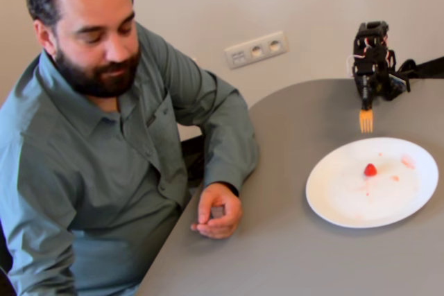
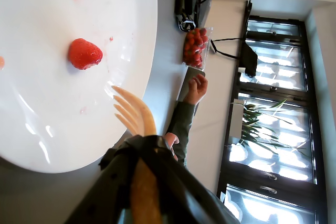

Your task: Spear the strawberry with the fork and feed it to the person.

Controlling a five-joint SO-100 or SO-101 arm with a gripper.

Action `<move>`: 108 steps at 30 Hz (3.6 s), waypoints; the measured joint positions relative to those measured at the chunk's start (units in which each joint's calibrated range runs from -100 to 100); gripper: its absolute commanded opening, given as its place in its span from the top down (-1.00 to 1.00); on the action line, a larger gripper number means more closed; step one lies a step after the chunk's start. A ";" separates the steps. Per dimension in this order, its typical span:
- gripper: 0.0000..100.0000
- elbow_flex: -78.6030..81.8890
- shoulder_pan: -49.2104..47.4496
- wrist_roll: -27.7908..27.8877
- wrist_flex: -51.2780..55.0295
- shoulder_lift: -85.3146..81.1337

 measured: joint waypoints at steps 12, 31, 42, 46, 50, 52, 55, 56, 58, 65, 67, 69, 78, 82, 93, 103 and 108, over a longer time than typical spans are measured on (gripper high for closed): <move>0.98 0.00 0.92 -3.02 0.00 0.00; 0.98 -32.52 -0.67 -4.43 10.47 32.62; 0.98 -50.72 -1.09 -3.91 -2.15 73.07; 0.98 -53.71 -1.09 -3.08 -4.72 78.97; 0.98 -54.53 -1.01 -2.97 -4.72 81.25; 0.98 -54.71 -1.01 -3.02 -4.98 81.33; 0.98 -54.71 -1.01 -2.97 -8.67 81.33; 0.98 -54.71 -1.01 -2.97 -9.61 81.33; 0.98 -54.71 -1.01 -2.97 -10.12 81.33; 0.98 -54.80 -0.34 -3.13 -4.98 81.33; 0.98 -54.80 0.08 -3.13 -4.89 81.33; 0.98 -54.80 0.00 -3.13 -4.89 81.33; 0.98 -54.89 -0.08 -3.13 -14.07 88.75; 0.98 -54.89 3.44 -5.11 -14.41 89.09; 0.98 -55.43 5.03 -5.74 -5.41 82.17; 0.97 -55.34 1.51 -5.63 -4.80 82.01; 0.97 -55.34 1.84 -4.28 -4.80 82.01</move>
